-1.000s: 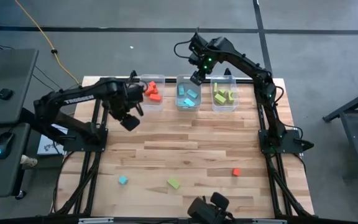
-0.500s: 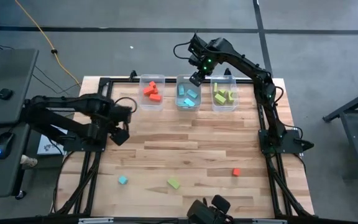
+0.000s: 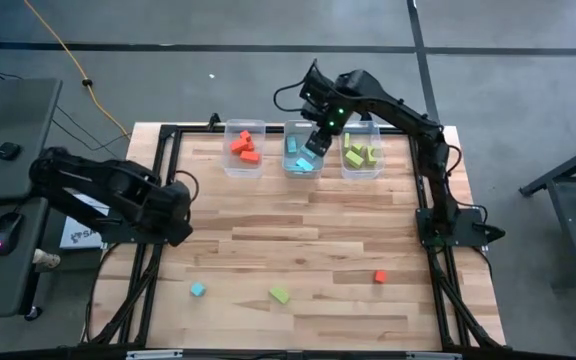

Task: Sort & place blocks by color
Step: Put the blue block into the grey bin

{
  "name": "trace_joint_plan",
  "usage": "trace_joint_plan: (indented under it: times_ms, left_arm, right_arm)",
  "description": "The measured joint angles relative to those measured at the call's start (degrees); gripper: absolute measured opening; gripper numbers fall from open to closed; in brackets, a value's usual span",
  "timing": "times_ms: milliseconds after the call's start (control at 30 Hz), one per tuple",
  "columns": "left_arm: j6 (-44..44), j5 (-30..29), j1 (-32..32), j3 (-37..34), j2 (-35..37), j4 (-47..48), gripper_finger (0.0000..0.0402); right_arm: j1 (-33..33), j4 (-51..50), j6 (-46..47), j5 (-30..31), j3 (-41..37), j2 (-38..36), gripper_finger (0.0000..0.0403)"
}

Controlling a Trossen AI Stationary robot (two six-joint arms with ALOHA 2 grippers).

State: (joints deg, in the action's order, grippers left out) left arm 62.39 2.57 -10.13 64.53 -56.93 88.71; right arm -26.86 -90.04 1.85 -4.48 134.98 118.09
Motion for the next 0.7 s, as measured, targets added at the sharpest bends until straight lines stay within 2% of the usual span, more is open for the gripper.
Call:
trace_joint_plan:
  times_ms: [400, 700]
  left_arm:
    - [3.33, -0.05, -11.48, 0.0, -0.06, -0.02, 0.0182]
    - [6.39, 3.69, -14.2, 0.0, -0.07, 0.07, 0.0182]
  right_arm:
    - [7.95, 0.0, 5.94, 1.95, 0.0, -11.05, 0.019]
    - [11.18, 0.02, 10.97, 5.48, 0.0, -16.63, 0.019]
